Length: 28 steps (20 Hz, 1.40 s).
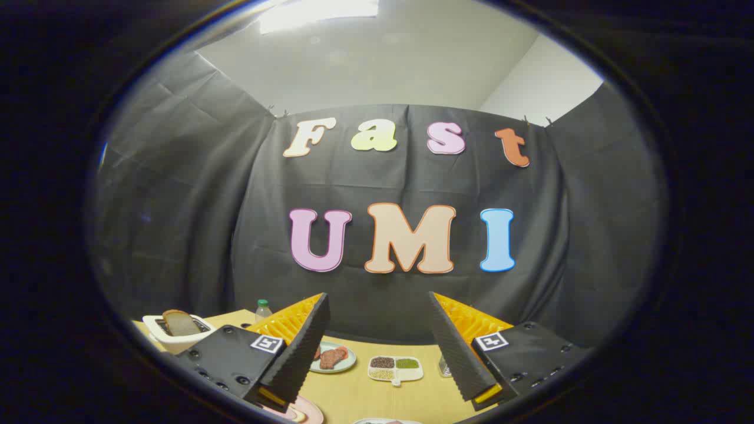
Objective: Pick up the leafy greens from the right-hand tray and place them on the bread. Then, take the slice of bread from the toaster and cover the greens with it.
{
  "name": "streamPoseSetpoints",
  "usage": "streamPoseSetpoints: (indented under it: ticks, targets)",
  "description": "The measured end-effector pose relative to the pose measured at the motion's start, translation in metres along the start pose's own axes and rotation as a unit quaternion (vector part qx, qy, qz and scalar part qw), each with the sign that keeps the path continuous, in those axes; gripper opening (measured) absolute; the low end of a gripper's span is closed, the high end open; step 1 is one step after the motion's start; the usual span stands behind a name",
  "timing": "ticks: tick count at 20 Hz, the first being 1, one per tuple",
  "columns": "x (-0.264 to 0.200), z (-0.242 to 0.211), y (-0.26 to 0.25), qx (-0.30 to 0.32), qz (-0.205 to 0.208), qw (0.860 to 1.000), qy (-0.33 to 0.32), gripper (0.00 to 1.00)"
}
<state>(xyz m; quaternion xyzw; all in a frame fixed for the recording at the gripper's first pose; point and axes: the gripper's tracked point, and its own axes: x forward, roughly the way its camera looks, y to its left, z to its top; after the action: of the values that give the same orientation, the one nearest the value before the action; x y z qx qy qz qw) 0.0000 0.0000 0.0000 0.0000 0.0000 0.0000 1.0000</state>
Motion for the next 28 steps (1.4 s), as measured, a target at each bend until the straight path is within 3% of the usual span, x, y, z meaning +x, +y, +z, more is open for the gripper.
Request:
streamPoseSetpoints:
  ticks: [13, 28]
  targets:
    - [0.021, 0.023, -0.036, -0.002, -0.032, 0.999, -0.033, 1.00]
    - [0.024, -0.012, -0.018, -0.011, 0.023, 1.000, 0.015, 1.00]
